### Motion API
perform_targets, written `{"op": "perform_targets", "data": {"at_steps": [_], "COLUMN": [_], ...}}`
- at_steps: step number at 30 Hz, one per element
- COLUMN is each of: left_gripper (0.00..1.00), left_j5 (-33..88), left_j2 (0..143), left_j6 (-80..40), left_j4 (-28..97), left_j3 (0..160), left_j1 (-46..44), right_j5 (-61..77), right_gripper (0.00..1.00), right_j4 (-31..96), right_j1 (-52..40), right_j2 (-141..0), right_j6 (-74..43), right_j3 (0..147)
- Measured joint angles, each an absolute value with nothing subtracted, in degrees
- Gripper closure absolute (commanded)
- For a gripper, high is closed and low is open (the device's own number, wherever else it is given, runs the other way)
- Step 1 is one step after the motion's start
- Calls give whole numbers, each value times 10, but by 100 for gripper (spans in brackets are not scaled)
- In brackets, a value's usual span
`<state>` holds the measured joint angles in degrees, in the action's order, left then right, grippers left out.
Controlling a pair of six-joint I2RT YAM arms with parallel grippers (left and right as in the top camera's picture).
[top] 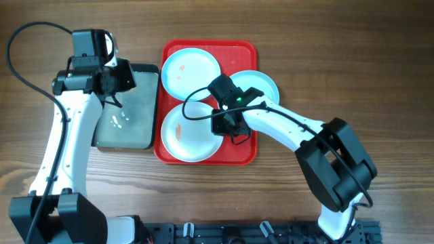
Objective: Clean dirty plates on tray and stack at the side
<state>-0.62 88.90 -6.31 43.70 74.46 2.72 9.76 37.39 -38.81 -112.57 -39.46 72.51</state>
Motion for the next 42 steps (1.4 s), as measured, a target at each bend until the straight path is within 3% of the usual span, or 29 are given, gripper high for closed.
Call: {"op": "perform_targets", "data": {"at_steps": [13, 37, 42], "left_gripper": [96, 96, 96], "left_j5": [-6, -6, -6], "left_j2": [889, 889, 889], "left_j6": [-63, -63, -63], "left_j4": [437, 437, 437], "left_j3": [745, 745, 745], "left_j1": [27, 27, 27], "right_j5": [98, 105, 105], "right_gripper": [84, 91, 88], "right_j4": [373, 374, 375], "right_j1": [-388, -378, -378], "right_j2": [-1126, -1105, -1105], "right_j6": [-394, -376, -376], "right_j3": [725, 725, 725]}}
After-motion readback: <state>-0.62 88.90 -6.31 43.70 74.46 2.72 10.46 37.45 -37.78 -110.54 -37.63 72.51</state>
